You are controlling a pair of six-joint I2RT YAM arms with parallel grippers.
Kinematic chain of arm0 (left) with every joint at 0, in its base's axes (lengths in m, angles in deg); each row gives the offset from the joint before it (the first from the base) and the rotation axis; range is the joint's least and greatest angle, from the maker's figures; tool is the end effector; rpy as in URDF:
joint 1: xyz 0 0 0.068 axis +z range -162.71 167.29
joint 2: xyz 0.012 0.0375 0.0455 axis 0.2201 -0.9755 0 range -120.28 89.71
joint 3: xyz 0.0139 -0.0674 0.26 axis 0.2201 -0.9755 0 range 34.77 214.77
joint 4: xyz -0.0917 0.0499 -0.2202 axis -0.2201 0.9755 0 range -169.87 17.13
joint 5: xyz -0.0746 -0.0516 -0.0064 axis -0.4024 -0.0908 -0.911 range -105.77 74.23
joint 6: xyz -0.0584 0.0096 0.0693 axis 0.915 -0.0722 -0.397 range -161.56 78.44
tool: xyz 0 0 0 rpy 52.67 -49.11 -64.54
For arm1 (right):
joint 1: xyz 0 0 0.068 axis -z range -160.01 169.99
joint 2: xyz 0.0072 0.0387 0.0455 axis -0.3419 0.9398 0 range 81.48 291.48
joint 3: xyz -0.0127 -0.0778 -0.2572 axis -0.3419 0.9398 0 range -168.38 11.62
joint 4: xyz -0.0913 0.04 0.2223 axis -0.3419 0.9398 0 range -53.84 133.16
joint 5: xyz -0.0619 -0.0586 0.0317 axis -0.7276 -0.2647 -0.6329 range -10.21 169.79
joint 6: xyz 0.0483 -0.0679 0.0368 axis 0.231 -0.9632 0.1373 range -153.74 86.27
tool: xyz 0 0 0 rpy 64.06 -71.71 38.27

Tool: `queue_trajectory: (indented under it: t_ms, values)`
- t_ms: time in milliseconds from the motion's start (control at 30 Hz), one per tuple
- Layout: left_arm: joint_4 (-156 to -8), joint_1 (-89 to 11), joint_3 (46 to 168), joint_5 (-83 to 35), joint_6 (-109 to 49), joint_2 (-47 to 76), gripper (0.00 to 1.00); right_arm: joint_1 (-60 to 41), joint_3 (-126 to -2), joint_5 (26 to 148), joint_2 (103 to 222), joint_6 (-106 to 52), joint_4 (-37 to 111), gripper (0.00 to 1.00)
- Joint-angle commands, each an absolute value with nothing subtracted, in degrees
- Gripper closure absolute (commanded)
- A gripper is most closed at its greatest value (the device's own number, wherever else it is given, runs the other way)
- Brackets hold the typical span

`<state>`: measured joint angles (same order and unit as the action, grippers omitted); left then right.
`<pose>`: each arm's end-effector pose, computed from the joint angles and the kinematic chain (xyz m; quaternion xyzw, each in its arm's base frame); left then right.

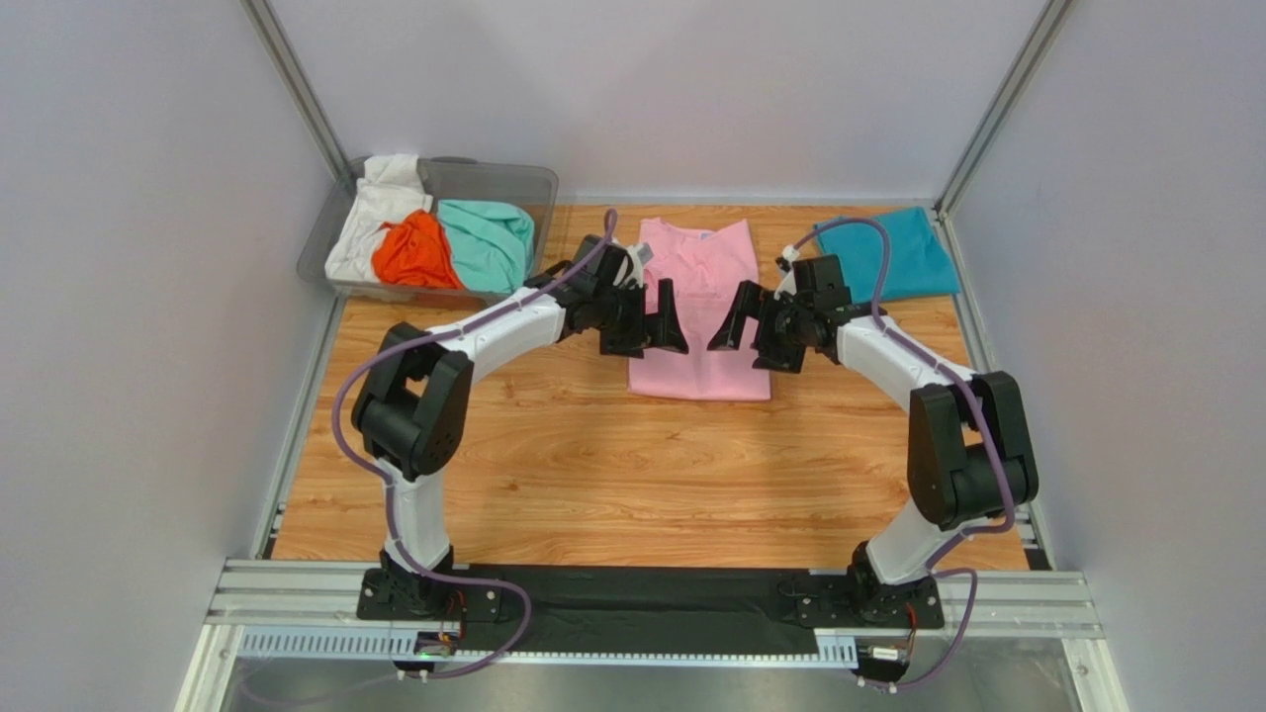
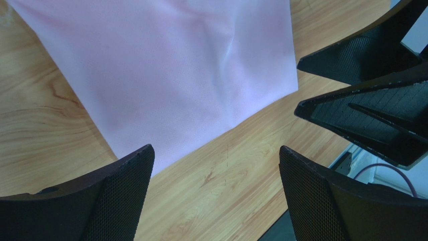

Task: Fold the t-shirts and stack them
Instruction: Fold the tshirt

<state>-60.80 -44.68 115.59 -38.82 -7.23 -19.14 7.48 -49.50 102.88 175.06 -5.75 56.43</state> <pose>0.3506 -0.2563 0.1971 0.0542 0.9133 -0.3516 0.1982 0.3341 0.1070 0.1838 0.0616 0.9285 0.2864 0.2281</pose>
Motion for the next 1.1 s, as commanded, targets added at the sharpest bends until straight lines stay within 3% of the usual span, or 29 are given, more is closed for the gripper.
queue_trajectory:
  t_ms: [0,533,833,1067]
  values:
    - [-65.37,-45.23,115.37,-41.43,-4.57,-21.63,0.0,7.42,-47.88,103.7,176.48,-4.82,53.47,0.0]
    - [-70.03,-46.55,98.95,-42.14,-1.4,-21.13,0.01,7.07,-32.95,106.07,177.11,-3.77,50.05,0.0]
    - [-65.21,-48.74,82.52,-35.2,-2.45,-6.64,0.0,5.84,-20.03,106.68,163.93,-3.5,53.2,0.0]
    - [-59.31,-51.38,81.44,-30.45,-1.92,8.84,0.0,4.26,-25.36,111.33,146.53,-9.65,69.81,0.0]
